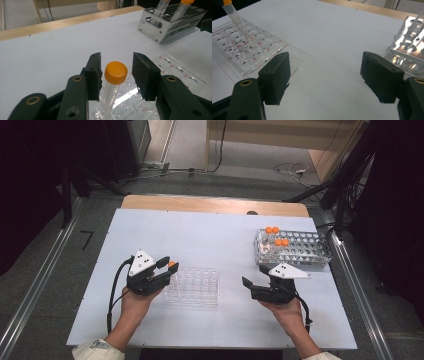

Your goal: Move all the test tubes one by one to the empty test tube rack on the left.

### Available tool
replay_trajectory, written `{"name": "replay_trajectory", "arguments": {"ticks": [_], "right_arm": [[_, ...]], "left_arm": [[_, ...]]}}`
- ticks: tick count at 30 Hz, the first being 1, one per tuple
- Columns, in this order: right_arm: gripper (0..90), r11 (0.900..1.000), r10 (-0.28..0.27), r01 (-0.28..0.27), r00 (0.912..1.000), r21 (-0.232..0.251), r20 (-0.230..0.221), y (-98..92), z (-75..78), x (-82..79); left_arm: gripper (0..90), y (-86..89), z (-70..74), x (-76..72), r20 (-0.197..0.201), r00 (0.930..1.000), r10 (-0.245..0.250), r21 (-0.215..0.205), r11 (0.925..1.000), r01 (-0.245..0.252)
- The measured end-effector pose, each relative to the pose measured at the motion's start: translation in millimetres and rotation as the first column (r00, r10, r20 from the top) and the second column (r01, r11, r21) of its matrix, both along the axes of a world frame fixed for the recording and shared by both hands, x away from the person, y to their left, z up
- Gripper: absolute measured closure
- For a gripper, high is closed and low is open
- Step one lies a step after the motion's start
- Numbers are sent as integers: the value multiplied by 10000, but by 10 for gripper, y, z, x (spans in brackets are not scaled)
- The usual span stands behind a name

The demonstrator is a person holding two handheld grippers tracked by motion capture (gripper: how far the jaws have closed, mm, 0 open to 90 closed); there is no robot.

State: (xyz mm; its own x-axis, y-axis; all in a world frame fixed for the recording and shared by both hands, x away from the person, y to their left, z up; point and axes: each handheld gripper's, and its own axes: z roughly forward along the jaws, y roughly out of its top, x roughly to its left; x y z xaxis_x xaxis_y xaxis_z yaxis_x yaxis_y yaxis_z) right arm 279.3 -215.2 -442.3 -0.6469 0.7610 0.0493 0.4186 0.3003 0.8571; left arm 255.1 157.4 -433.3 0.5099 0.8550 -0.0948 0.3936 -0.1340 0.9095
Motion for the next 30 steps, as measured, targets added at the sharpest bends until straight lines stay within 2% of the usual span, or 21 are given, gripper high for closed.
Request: {"name": "replay_trajectory", "arguments": {"ticks": [3,11,15,21,26,30], "right_arm": [[226,10000,-63,63,10000,4,-5,-5,-3,4],[226,9996,-285,285,9996,57,-23,-44,-10,33],[226,9987,-496,497,9988,109,-37,-76,-20,73],[228,9948,-1014,1012,9947,154,154,-120,-7,132],[230,9837,-1792,1787,9833,193,325,-220,24,211],[239,9655,-2603,2595,9645,222,442,-351,53,272]], "left_arm": [[504,16,6,2,-14,10000,36,-112,9999,-36],[256,89,-4,31,-153,9995,281,-730,9969,-291],[238,144,-3,30,-96,9990,440,-1255,9911,-448],[239,186,4,19,77,9974,717,-1409,9876,-699],[239,205,2,16,50,9970,776,-1448,9865,-761],[241,213,-5,18,49,9964,844,-1460,9858,-828]]}}
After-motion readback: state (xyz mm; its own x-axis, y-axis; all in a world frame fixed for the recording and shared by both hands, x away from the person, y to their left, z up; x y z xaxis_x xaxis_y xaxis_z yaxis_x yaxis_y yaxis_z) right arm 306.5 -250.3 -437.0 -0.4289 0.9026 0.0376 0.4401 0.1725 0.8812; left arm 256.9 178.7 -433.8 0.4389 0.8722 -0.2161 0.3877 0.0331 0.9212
